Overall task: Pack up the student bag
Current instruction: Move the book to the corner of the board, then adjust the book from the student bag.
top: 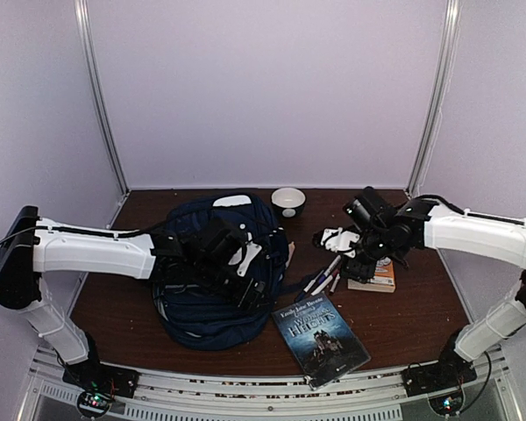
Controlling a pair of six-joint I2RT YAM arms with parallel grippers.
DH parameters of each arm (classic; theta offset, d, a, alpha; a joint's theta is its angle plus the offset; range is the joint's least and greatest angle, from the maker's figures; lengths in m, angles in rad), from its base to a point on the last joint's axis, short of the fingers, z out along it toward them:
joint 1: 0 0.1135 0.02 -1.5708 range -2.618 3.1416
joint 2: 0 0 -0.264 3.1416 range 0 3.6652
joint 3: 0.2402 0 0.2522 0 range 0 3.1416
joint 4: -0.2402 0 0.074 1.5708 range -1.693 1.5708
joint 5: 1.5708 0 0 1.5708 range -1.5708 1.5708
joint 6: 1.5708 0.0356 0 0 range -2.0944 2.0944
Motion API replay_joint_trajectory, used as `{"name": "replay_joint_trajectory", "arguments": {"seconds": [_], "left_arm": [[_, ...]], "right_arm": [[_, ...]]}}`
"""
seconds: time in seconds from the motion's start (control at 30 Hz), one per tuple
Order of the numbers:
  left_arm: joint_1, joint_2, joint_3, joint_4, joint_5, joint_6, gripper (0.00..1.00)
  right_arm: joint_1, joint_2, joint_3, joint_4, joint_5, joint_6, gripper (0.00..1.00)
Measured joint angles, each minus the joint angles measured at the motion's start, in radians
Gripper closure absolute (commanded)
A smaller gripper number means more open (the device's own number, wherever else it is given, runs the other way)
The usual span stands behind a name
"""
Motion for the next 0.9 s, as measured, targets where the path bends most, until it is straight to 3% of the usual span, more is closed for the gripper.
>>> {"name": "replay_joint_trajectory", "arguments": {"seconds": [0.23,0.43,0.67,0.9], "left_arm": [[-0.076,-0.034,-0.016,-0.027,-0.024,-0.064,0.27],[-0.159,-0.019,-0.015,-0.012,-0.113,-0.213,0.22],[-0.241,0.085,0.019,0.01,-0.211,-0.429,0.22],[-0.248,0.176,0.013,0.138,-0.224,-0.61,0.29]], "right_arm": [[-0.183,-0.106,0.001,-0.164,-0.313,0.188,0.4],[-0.198,-0.037,-0.059,-0.206,-0.584,0.293,0.41],[-0.2,0.037,-0.109,-0.229,-0.621,0.343,0.41],[-0.2,0.185,-0.1,-0.247,-0.681,0.338,0.5]]}}
